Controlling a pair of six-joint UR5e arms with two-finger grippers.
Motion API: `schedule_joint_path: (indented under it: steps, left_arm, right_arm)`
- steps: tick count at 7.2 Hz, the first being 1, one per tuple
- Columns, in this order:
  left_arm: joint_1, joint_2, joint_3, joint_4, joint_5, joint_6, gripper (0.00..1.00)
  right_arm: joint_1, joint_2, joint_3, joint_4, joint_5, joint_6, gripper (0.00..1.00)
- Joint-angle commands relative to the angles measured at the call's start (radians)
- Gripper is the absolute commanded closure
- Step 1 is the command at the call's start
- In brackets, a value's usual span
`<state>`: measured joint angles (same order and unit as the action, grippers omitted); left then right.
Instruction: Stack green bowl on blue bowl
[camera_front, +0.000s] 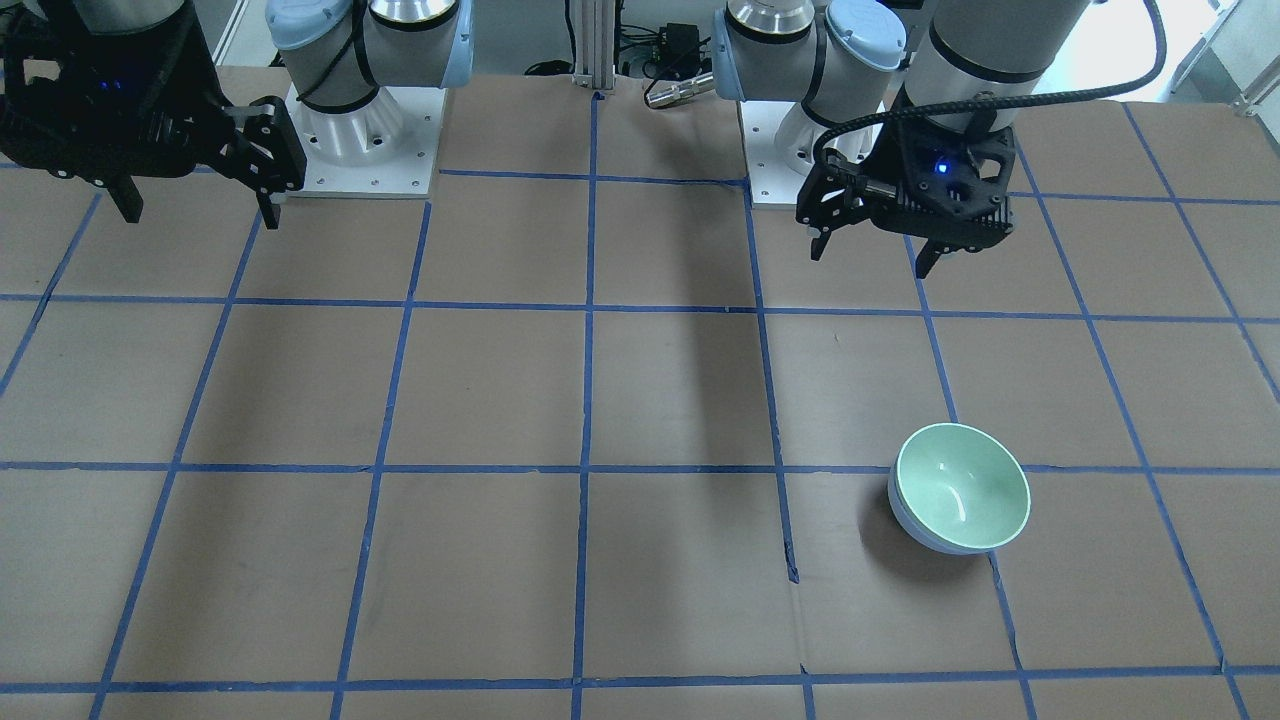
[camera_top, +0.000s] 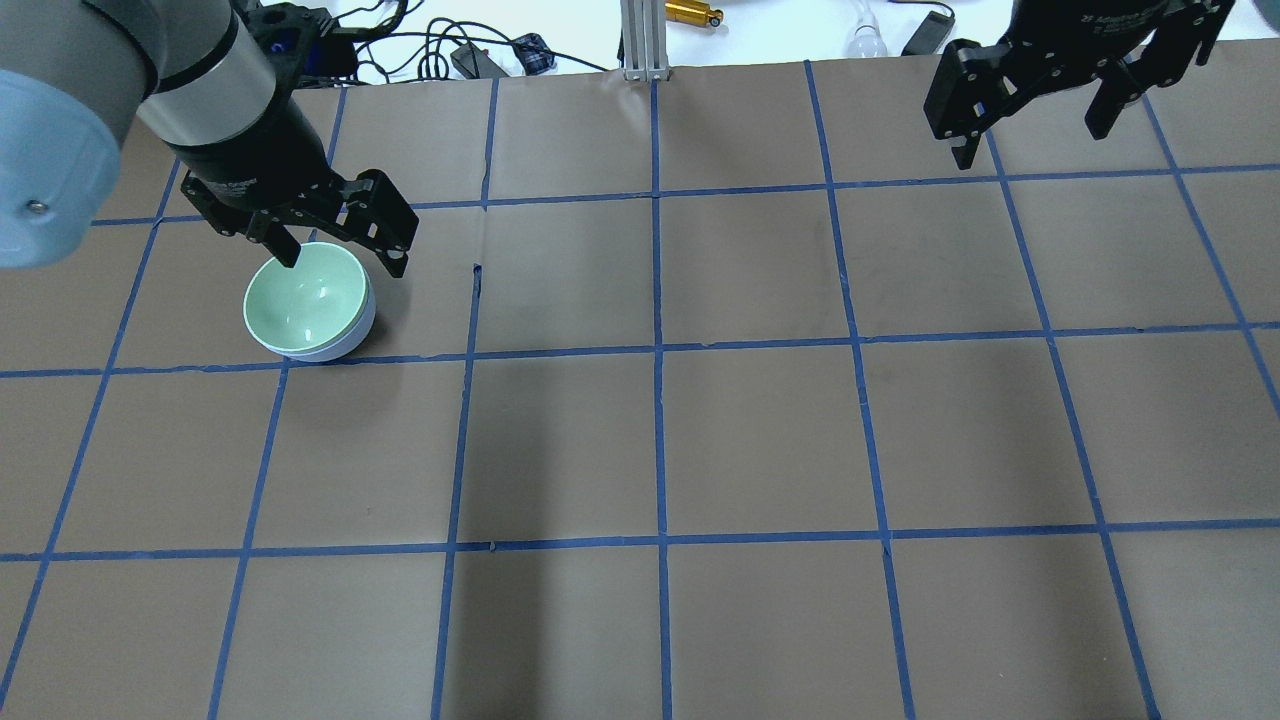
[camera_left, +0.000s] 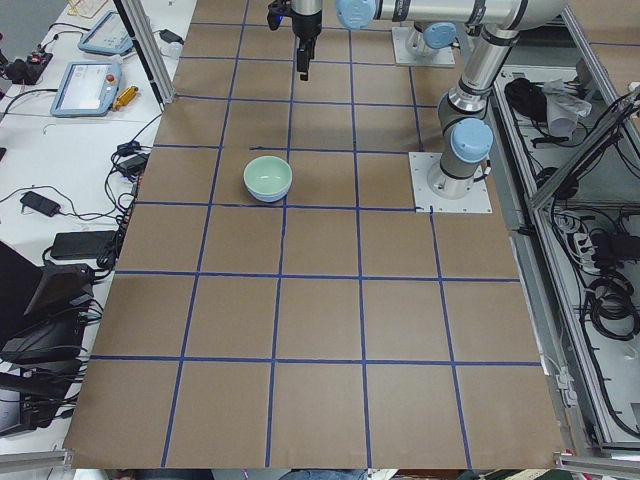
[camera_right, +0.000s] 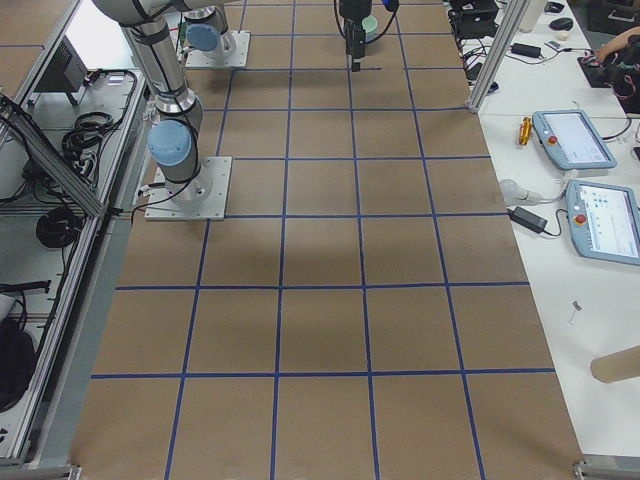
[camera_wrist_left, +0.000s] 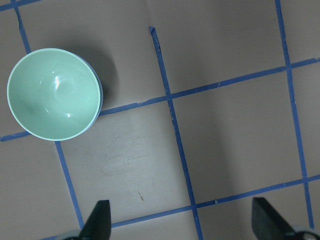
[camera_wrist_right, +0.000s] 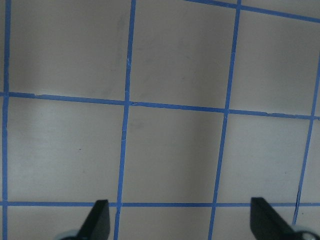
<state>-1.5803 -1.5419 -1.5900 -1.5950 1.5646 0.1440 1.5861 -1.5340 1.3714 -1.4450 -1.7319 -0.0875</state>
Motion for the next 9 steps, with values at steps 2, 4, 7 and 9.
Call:
schedule_joint_path:
  steps: [2,4,7,9]
  left_arm:
    - [-0.001,0.019,0.005,-0.016,-0.001,-0.017,0.00]
    - [0.009,0.017,0.004,-0.020,-0.003,-0.038,0.00]
    - [0.006,0.032,0.004,-0.023,0.029,-0.080,0.00]
    - [0.006,0.031,0.004,-0.023,0.015,-0.080,0.00]
  right_arm:
    - [0.000,0.000,0.000,0.000,0.000,0.000,0.00]
    - [0.000,0.000,0.000,0.000,0.000,0.000,0.00]
    - [0.000,0.000,0.000,0.000,0.000,0.000,0.00]
    - [0.000,0.000,0.000,0.000,0.000,0.000,0.00]
